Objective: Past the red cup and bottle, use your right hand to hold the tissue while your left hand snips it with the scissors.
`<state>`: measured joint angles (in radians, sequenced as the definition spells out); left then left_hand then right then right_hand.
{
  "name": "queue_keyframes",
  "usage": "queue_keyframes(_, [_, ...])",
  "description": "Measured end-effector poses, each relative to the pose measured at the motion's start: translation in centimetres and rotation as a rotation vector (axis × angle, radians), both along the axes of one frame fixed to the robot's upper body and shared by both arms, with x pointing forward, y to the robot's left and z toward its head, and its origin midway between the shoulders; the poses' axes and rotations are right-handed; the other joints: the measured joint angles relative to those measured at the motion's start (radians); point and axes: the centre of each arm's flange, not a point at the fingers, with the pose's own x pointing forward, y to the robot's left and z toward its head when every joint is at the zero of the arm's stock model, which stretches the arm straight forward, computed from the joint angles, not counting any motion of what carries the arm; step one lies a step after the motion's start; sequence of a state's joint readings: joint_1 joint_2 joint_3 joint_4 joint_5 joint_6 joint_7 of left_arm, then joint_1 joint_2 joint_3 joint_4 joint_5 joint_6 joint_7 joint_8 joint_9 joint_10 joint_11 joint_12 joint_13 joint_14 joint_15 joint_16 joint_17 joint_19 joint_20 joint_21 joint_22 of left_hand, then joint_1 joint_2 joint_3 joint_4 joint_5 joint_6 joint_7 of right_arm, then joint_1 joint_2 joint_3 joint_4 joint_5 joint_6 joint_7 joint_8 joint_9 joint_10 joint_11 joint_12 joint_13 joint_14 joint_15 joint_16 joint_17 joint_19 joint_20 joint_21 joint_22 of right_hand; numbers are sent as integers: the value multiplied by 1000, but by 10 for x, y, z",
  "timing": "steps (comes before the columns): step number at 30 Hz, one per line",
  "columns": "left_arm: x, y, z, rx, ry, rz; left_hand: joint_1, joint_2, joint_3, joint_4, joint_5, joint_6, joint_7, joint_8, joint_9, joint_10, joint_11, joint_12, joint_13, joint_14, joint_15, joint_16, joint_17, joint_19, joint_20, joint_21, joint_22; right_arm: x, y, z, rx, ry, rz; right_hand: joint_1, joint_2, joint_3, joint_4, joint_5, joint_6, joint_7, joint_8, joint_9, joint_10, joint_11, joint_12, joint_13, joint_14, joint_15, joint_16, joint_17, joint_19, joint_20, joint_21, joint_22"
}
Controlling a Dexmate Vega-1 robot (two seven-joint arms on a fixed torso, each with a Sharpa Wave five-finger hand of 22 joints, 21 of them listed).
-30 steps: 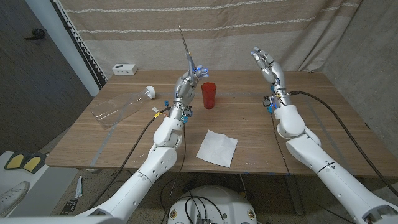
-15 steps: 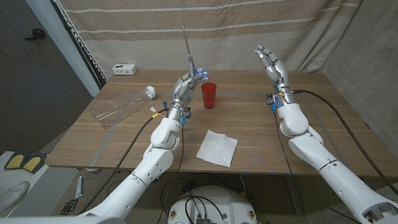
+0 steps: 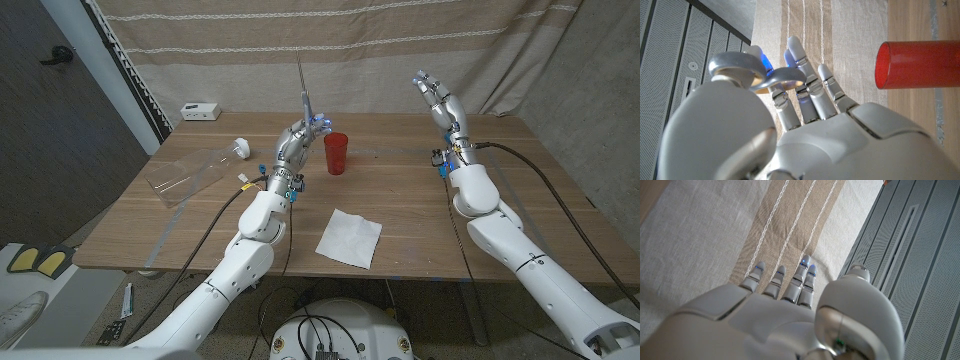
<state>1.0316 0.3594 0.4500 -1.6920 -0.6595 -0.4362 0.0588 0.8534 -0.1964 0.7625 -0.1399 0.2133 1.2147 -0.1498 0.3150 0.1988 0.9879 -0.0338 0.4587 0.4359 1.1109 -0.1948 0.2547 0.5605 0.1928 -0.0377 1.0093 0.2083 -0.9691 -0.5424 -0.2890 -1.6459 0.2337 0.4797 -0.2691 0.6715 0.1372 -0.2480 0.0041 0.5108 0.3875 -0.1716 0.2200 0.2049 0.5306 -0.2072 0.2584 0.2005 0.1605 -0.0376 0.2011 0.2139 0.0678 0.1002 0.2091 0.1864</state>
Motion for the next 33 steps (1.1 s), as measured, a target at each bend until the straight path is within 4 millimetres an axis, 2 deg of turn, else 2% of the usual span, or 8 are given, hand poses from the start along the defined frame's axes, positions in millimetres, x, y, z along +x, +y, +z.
queue_keyframes(5, [2,-2,-3,-5,15,-11,-73,-12,-35,-8,25,-2,-3,-19,-8,12,-6,-19,-23,-14,14,-19,-9,0,0,-11,-9,0,-1,2,-4,-1,-3,0,0,0,0,0,0,0,0,0,0,0,0,0,0,0,0,0,0,0,0,0])
queue_keyframes(11, [7,-4,-8,-8,38,-37,-99,-14,-53,-15,37,-6,-6,-20,-8,14,-7,-27,-28,-18,18,-26,-14,0,0,-22,-12,2,-2,6,-11,1,-10,0,0,0,0,0,0,0,0,0,0,0,0,0,0,0,0,0,0,0,0,0])
queue_keyframes(14, [9,-4,-10,-10,47,-46,-121,-17,-76,-20,46,-15,2,-31,-13,19,-13,-30,-33,-20,20,-35,-18,0,0,-30,-13,3,-1,8,-16,2,-12,0,0,0,0,0,0,0,0,0,0,0,0,0,0,0,0,0,0,0,0,0])
queue_keyframes(15, [10,-4,-10,-10,48,-48,-137,-17,-92,-24,54,-29,2,-40,-13,24,-17,-38,-37,-25,25,-35,-19,0,0,-36,-13,3,-1,8,-17,2,-13,0,0,0,0,0,0,0,0,0,0,0,0,0,0,0,0,0,0,0,0,0])
queue_keyframes(16, [10,-4,-10,-10,49,-50,-144,-20,-108,-31,62,-36,-4,-47,-13,95,-51,-46,-41,-58,18,-42,-21,0,0,-43,-13,3,0,9,-19,2,-14,0,0,0,0,0,0,0,0,0,0,0,0,0,0,0,0,0,0,0,0,0])
queue_keyframes(18, [12,-5,-12,-10,54,-54,-144,-20,-133,-40,72,-44,-10,-61,-13,97,-49,-47,-42,-61,18,-43,-23,0,0,-53,-18,3,0,9,-19,3,-14,0,0,0,0,0,0,0,0,0,0,0,0,0,0,0,0,0,0,0,0,0])
queue_keyframes(21, [14,-5,-13,-9,56,-57,-151,-27,-163,-46,77,-69,0,-71,-13,90,-56,-53,-46,-71,23,-49,-27,0,0,-60,-18,5,1,11,-23,2,-16,0,0,0,0,0,-13,2,-10,0,-8,0,-6,0,0,0,0,0,0,0,0,0])
queue_keyframes(33, [24,-2,-12,8,59,-52,-177,-21,-241,-48,89,-76,7,-79,-13,81,-65,-66,-51,-96,32,-49,-33,0,0,-81,-18,6,1,15,-27,-7,-19,0,0,0,0,0,-18,0,-11,0,-13,-5,-8,0,0,0,0,0,0,0,0,0])
